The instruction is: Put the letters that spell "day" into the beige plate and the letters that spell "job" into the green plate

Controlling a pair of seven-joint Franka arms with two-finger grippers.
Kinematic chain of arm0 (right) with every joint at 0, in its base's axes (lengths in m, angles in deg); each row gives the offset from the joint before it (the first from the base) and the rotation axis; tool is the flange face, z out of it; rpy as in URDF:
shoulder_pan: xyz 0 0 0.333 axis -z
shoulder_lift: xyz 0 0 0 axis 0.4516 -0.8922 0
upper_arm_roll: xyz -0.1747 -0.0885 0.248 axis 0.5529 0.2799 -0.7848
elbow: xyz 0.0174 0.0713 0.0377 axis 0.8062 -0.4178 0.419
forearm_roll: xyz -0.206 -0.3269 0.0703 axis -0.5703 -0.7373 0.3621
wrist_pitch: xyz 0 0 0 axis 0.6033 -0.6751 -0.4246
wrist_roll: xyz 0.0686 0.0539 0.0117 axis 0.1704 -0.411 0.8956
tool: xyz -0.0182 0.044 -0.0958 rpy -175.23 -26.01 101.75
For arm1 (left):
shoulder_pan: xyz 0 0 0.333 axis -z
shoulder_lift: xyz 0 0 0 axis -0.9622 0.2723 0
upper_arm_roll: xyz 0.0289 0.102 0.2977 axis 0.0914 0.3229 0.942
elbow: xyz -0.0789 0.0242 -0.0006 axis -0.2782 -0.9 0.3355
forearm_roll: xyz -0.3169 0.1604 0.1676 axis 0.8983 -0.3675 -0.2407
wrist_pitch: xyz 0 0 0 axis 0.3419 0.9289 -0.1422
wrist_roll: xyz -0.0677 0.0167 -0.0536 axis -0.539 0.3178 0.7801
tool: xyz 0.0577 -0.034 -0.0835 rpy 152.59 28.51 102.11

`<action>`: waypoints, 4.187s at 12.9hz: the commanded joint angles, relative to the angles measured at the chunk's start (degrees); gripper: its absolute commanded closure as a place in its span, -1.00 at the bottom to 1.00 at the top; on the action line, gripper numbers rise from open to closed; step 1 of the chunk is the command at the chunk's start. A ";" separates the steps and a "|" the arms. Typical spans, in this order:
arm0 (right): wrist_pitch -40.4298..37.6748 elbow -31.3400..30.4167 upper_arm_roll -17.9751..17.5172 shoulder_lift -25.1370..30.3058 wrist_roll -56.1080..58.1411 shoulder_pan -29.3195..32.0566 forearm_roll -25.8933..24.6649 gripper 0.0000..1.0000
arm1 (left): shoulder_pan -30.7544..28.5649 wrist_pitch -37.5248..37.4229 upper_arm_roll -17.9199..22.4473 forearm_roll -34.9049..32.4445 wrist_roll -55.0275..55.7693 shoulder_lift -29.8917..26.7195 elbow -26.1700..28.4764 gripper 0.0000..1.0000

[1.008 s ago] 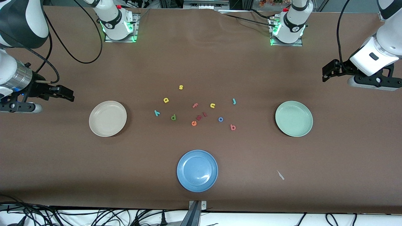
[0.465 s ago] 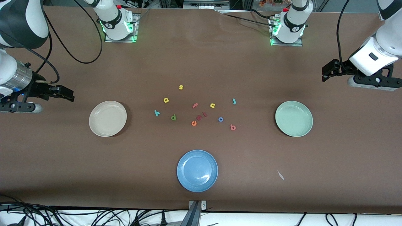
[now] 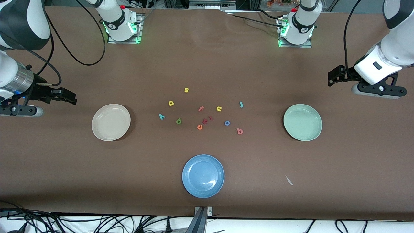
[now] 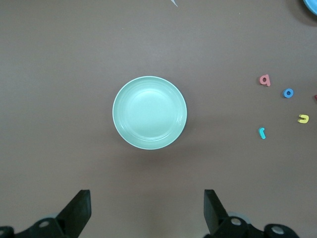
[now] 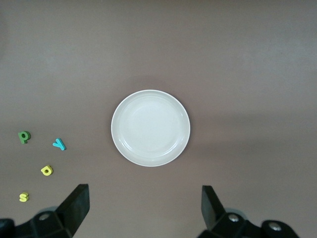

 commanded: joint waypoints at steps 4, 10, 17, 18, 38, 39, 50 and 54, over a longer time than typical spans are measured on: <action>-0.43 -0.63 -0.22 0.59 -0.12 -0.05 0.02 -1.00 | 3.79 -1.07 0.09 1.49 -1.03 9.49 -5.89 -1.00; -2.10 -0.72 -0.39 0.41 -3.36 -0.41 1.43 -1.00 | 8.17 -0.54 0.00 1.84 -1.12 16.61 -8.71 -1.00; -2.02 -0.63 -0.48 0.41 -17.32 -6.47 1.43 -1.00 | 13.45 13.76 0.00 5.36 1.42 27.24 -9.50 -1.00; -1.84 -0.63 -0.48 0.41 -18.30 -7.17 1.34 -1.00 | 15.37 15.96 0.09 5.36 1.52 28.65 -9.50 -1.00; 2.71 -7.29 -1.27 -4.87 -24.20 -22.29 1.08 -1.00 | 23.56 33.21 0.70 5.35 32.37 45.80 -15.56 -0.33; 5.17 -9.84 -1.88 -3.99 -25.59 -22.38 0.99 -1.00 | 23.48 33.30 0.70 4.75 32.28 46.06 -15.48 -0.35; 26.61 -25.58 -8.56 -4.24 -28.16 -22.38 0.37 -1.00 | 23.48 33.48 0.70 5.36 32.37 47.91 -15.48 -0.03; 32.17 -26.56 -9.97 -8.37 -27.11 -22.64 0.02 -1.00 | 23.56 33.48 0.61 5.53 32.46 48.09 -15.48 0.03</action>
